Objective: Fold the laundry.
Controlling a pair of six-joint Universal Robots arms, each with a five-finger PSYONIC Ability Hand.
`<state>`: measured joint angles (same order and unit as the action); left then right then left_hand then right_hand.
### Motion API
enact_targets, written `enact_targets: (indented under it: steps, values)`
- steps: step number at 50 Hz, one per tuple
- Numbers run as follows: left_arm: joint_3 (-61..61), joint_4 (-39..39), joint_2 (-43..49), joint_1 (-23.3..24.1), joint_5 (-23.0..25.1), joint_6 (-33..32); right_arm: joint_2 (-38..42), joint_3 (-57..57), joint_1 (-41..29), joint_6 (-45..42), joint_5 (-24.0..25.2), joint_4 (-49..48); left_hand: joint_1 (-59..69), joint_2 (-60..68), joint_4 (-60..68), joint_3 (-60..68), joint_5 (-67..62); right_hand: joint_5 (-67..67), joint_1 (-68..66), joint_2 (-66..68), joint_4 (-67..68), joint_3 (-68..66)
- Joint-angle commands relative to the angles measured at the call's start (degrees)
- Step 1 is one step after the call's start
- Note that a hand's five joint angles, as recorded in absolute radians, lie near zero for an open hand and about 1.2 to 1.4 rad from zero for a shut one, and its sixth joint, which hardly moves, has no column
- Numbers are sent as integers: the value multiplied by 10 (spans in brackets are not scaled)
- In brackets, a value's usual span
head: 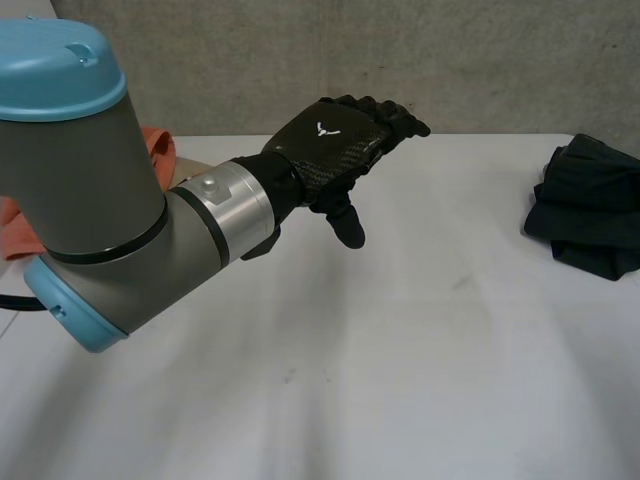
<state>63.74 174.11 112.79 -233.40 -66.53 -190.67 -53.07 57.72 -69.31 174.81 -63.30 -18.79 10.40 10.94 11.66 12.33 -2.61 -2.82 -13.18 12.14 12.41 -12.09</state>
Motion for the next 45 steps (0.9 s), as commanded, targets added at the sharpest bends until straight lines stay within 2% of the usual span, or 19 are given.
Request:
enact_targets:
  steps: [1, 3, 6, 12, 18, 24, 25, 26, 30, 35, 38, 43, 45]
  values:
    - [16, 0, -6, 0, 2, 1, -38, 43, 4, -169, 1, 196, 23, 18, 11, 4, -1, 28, 32, -21, -24, 21]
    - [23, 1, -6, 0, 3, 1, -43, 78, 1, -234, -5, 217, 23, 18, 11, 4, -1, 28, 32, -21, -24, 21]
    - [26, 1, -6, 0, 3, 1, -44, 113, -8, -274, -5, 210, 22, 16, 9, 2, 0, 28, 32, -21, -24, 21]
    - [45, 3, -6, -5, 5, 1, -41, 156, -57, -275, -26, 134, 18, 13, 6, -1, 4, 28, 32, -21, -24, 21]
    - [51, 8, -5, -13, 5, 1, 12, 161, -84, -281, -78, 33, 18, 13, 6, -1, 4, 28, 32, -21, -24, 21]
    - [54, 18, -5, -20, 4, 1, 60, 144, -102, -281, -82, -42, 17, 11, 4, -3, 5, 28, 32, -21, -24, 21]
    - [54, 18, -5, -20, 4, 1, 68, 138, -103, -280, -82, -50, 17, 11, 4, -3, 5, -28, -24, 34, 32, -35]
    - [55, 18, -5, -20, 4, 1, 87, 125, -104, -280, -84, -64, 17, 11, 4, -3, 5, -188, -184, 195, 192, -195]
    - [59, 18, -5, -20, 5, 1, 107, 94, -105, -280, -87, -77, 17, 11, 4, -3, 5, -671, -667, 677, 675, -678]
    - [59, 18, -6, -20, 6, 1, 95, 54, -105, -267, -82, -102, 17, 11, 4, -3, 5, -672, -668, 679, 676, -679]
    - [56, 19, -9, -20, 6, 1, 90, 14, -104, -225, -75, -150, 17, 11, 4, -3, 5, -672, -668, 679, 676, -679]
    - [53, 19, -10, -18, 5, 1, 91, -44, -96, -39, -50, -256, 18, 13, 6, -1, 4, -672, -668, 679, 676, -679]
    - [53, 19, -11, -18, 4, 2, 97, -55, -92, 10, -43, -282, 18, 13, 6, -1, 4, -672, -668, 679, 676, -679]
